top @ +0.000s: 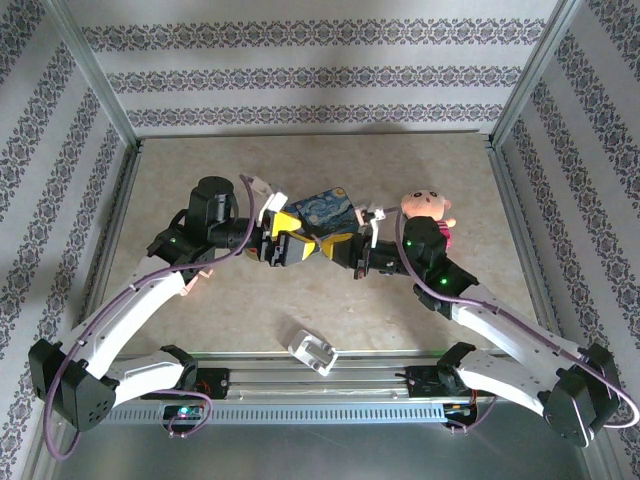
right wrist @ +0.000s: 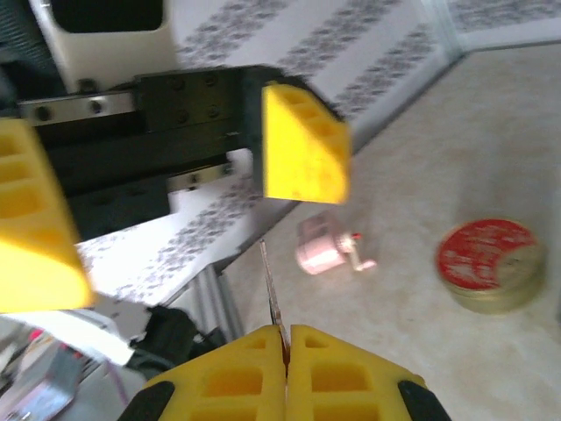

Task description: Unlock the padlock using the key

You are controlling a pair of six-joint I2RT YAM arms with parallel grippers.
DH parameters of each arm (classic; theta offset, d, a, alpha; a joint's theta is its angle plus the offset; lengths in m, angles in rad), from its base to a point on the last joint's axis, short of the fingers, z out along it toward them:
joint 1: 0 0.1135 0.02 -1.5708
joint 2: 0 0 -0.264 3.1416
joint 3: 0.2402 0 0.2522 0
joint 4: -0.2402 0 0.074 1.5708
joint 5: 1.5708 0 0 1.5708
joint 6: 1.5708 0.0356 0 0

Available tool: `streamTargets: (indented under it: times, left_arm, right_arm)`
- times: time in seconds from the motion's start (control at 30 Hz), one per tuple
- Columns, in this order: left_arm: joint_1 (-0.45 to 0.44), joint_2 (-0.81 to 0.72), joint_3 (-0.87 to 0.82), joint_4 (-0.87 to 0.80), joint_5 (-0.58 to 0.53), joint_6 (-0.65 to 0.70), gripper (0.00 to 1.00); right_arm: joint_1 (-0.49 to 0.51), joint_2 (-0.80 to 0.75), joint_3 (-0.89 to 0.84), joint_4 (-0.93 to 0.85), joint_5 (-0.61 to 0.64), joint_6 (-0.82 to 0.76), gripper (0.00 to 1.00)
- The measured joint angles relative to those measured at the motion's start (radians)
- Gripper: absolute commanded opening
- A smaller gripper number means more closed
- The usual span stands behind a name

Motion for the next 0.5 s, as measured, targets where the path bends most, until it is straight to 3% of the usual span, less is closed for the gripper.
streamTargets:
  times: [0.27, 0.5]
  left_arm:
    - [-0.023, 0.018, -0.029, 0.091, -0.306, -0.193, 1.0]
    - [-0.2, 0.177, -0.042, 0.129, -0.637, -0.307, 0.97]
  right_arm:
    - [-0.091, -0.039, -0.031, -0.172, 0.105, 0.065, 0.0]
    - [-0.135, -0.095, -0.032, -0.398, 0.25, 0.064, 0.0]
